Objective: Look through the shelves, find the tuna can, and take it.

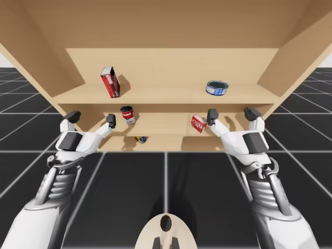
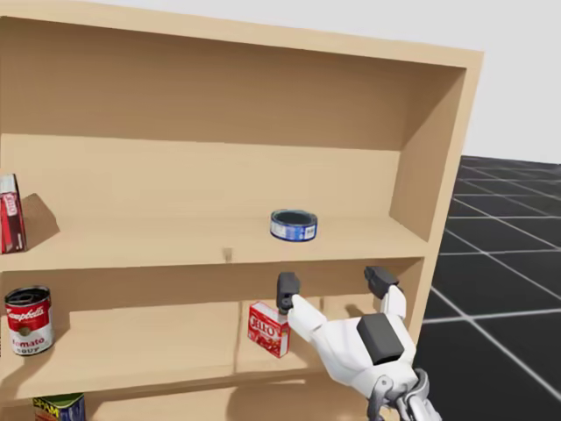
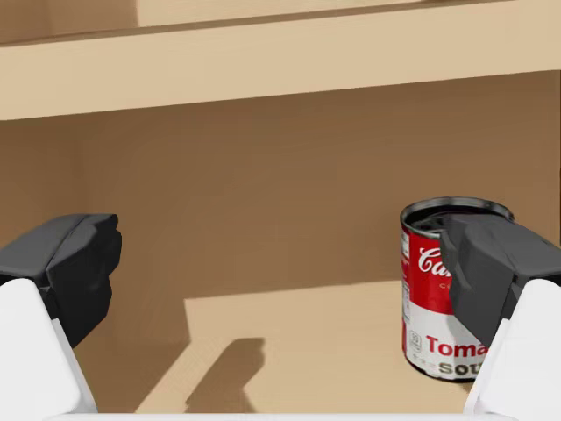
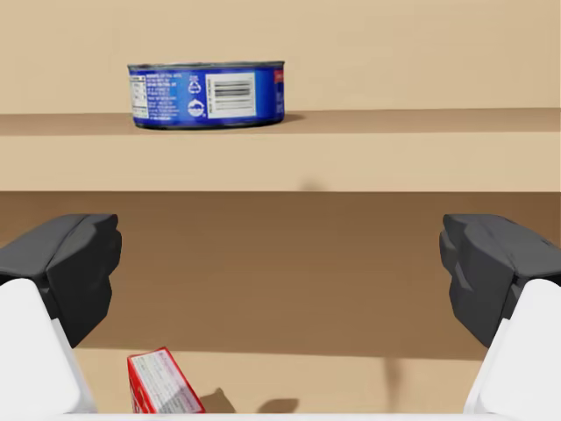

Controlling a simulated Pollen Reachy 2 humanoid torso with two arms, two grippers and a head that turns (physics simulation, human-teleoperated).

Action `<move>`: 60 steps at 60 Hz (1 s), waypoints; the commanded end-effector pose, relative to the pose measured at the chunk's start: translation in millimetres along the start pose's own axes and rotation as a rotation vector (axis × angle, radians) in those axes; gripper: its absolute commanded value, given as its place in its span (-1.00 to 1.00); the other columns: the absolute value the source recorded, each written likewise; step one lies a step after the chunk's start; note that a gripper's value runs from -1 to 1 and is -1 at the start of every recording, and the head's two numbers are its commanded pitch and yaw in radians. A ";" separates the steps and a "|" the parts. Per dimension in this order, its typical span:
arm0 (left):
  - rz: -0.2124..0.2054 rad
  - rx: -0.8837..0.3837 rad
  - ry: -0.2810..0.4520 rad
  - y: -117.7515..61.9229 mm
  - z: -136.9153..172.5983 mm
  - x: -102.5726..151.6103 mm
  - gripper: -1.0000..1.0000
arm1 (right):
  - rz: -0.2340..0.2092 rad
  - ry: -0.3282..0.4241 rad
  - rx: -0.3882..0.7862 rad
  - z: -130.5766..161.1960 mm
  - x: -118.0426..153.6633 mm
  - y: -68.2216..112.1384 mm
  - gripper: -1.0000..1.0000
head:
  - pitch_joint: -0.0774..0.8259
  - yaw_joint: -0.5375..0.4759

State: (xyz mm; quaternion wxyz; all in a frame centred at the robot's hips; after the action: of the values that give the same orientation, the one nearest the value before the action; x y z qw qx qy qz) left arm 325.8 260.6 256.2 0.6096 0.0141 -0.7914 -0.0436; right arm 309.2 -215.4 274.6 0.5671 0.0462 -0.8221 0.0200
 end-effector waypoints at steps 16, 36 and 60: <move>0.009 0.006 0.005 1.4 -0.3 0.7 -1.00 | -0.014 0.003 0.008 26.7 55.0 6.1 -1.00 | -0.44 -0.44; 0.013 0.003 0.011 2.8 -0.3 0.6 -1.00 | 0.003 0.114 0.120 5.7 100.0 14.9 -1.00 | -0.41 -0.44; 0.006 0.004 0.028 3.3 0.1 -0.3 -1.00 | -0.023 0.304 0.154 -70.4 97.3 5.2 -1.00 | -0.40 -0.45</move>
State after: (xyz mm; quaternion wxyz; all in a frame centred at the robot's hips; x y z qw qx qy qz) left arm 325.7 263.8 256.6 0.6182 0.0124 -0.7849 -0.0396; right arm 316.7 -209.5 387.0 0.6180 0.1208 -0.7714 0.0918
